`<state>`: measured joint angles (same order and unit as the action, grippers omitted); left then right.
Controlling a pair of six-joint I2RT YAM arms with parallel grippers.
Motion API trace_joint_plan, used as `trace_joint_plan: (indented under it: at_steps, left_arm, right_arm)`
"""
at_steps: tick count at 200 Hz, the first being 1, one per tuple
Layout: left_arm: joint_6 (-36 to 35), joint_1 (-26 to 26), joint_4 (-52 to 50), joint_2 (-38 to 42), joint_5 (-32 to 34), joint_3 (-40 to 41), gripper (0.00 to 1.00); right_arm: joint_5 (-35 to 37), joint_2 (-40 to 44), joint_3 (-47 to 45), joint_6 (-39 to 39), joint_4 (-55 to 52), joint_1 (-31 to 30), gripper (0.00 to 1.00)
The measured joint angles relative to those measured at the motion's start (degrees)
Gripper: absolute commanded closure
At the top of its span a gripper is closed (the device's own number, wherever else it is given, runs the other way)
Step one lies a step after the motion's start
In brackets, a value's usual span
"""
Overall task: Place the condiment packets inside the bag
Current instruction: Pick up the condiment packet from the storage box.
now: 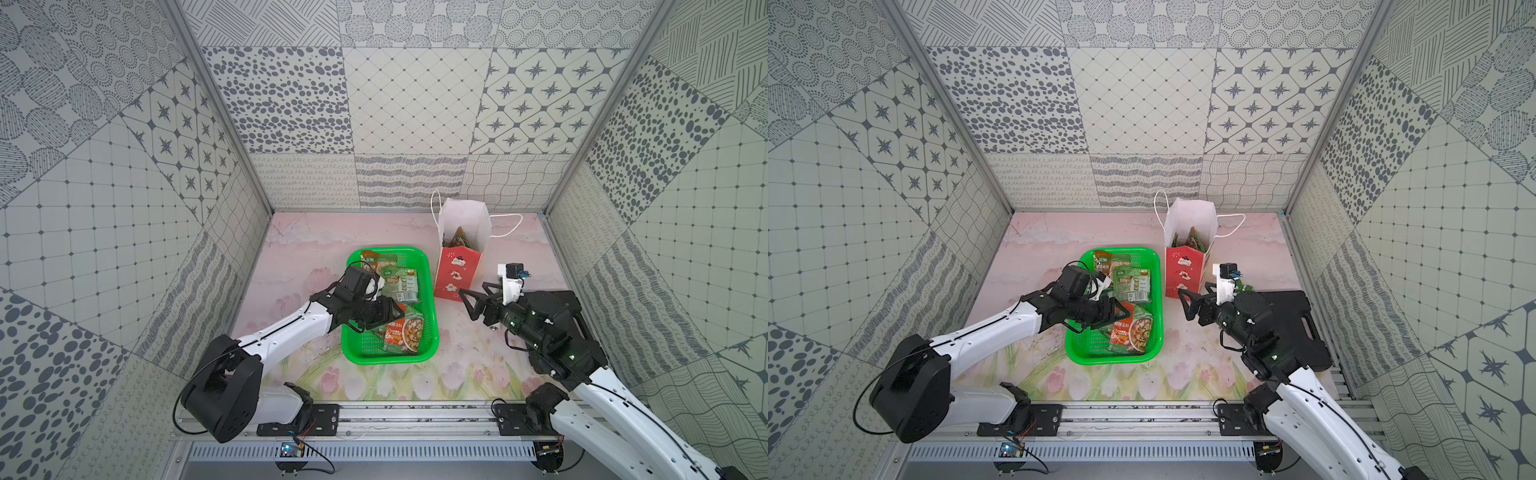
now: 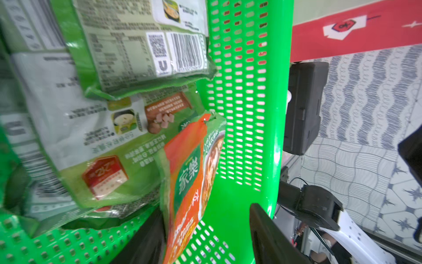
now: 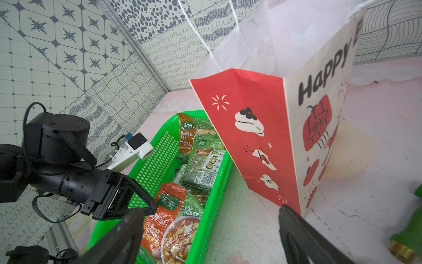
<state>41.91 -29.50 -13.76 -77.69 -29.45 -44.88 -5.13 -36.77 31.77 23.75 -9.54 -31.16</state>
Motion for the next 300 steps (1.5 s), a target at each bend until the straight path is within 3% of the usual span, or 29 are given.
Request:
trace_joint_plan:
  at_steps: [33,58,89,142,187,236,300]
  left_arm:
    - [2.78,-0.9,4.11,-0.81,-4.55,1.9,0.41]
    - [4.59,-1.66,6.08,-0.61,-6.49,2.49,0.71]
    - [5.44,-2.32,6.75,0.63,-6.71,2.25,1.0]
    - [4.72,-3.3,1.79,5.09,-2.82,-1.88,1.0]
    - [2.36,-6.27,-6.84,8.02,4.81,-10.49,1.0]
    - [-1.49,-10.21,-17.51,7.1,15.37,-24.74,1.0]
    - [-7.72,-14.82,-29.16,-1.4,26.77,-48.41,1.0]
  right_arm:
    - [-0.02,-0.79,-0.02,0.0,0.37,0.0,0.06]
    - [0.0,-1.09,-0.02,0.0,0.42,0.0,0.06]
    - [0.13,-1.09,-0.55,-0.02,0.87,0.0,0.06]
    - [1.99,-1.09,-1.79,-0.13,0.79,0.0,0.04]
    - [5.64,-1.11,-2.23,-0.09,0.79,0.0,0.03]
    - [12.24,-0.28,-4.66,0.37,0.44,0.0,0.03]
    - [20.59,1.57,-7.17,0.98,0.66,0.0,0.03]
